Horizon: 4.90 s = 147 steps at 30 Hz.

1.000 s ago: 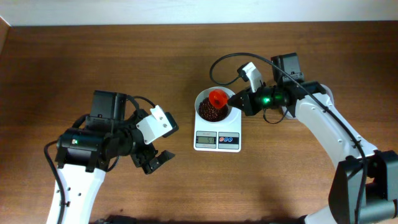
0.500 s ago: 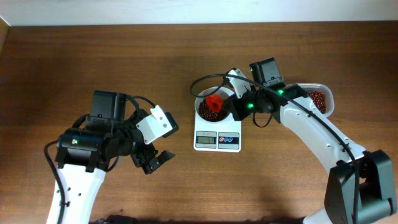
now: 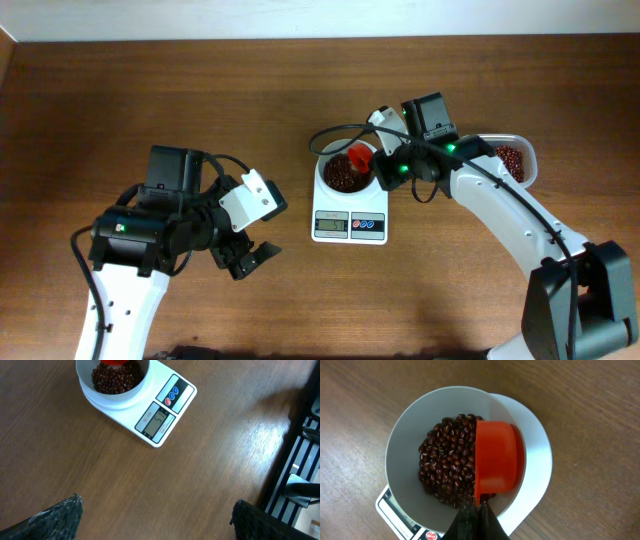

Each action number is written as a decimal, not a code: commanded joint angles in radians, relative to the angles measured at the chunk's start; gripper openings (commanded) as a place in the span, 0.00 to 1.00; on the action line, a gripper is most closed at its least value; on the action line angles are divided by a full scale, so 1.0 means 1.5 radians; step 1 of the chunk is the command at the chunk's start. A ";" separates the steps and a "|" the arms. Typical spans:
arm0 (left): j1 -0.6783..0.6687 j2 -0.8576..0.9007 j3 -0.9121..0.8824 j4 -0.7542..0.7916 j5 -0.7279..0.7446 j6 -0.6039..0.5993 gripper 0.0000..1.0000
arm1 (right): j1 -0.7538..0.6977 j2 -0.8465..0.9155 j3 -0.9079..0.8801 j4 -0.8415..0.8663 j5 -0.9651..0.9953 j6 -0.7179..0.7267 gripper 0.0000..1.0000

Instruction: Scoop and weigh 50g on scale

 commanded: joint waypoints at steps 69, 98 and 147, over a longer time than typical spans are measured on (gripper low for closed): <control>0.003 -0.006 0.013 -0.001 0.012 0.011 0.99 | -0.065 -0.046 0.017 -0.002 -0.145 0.045 0.04; 0.003 -0.006 0.013 -0.001 0.012 0.011 0.99 | 0.000 -0.120 0.016 -0.017 -0.020 0.036 0.04; 0.003 -0.006 0.013 -0.001 0.012 0.011 0.99 | -0.004 -0.119 0.016 0.003 -0.058 0.046 0.04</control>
